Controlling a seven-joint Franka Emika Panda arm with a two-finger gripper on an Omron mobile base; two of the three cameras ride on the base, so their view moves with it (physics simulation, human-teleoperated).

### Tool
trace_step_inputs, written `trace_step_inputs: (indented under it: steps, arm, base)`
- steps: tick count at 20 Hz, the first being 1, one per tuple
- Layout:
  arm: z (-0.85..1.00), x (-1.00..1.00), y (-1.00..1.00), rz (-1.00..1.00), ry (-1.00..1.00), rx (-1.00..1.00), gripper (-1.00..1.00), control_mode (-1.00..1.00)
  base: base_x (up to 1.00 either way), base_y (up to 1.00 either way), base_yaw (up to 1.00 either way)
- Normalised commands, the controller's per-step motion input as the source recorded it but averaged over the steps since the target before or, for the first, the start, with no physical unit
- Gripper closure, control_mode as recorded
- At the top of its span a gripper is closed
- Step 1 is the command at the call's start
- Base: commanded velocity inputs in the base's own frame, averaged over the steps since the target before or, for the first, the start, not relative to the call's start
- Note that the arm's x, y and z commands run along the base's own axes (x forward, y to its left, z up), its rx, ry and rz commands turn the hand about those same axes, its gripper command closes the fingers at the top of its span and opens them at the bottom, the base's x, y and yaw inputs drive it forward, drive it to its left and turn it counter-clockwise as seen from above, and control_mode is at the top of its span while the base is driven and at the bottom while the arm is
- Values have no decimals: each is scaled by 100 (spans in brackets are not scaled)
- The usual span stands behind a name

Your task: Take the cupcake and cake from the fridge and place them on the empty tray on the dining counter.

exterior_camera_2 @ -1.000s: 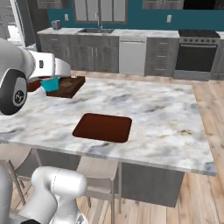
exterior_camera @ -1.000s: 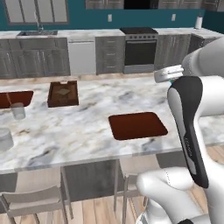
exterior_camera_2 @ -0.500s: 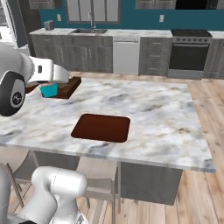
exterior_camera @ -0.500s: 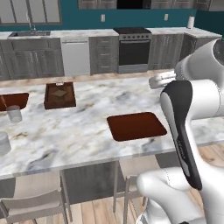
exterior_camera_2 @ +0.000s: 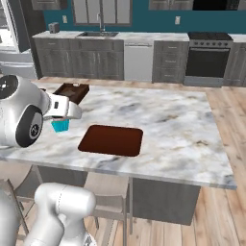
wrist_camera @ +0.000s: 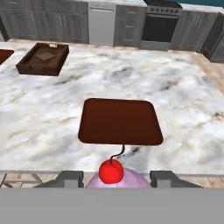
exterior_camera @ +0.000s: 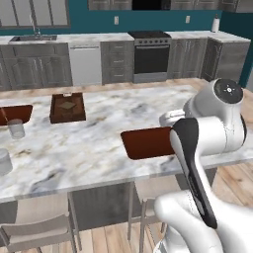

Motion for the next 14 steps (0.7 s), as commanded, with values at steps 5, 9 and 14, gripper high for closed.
trace_step_inputs:
  steps: [5,9,14]
  arm:
    - [-73,48,4,1,0,15,100,-100]
    - [-46,66,11,0,-1,11,100,-100]
    - [-45,70,12,0,0,6,100,-100]
  base:
    - [0,0,0]
    - [0,0,0]
    - [0,0,0]
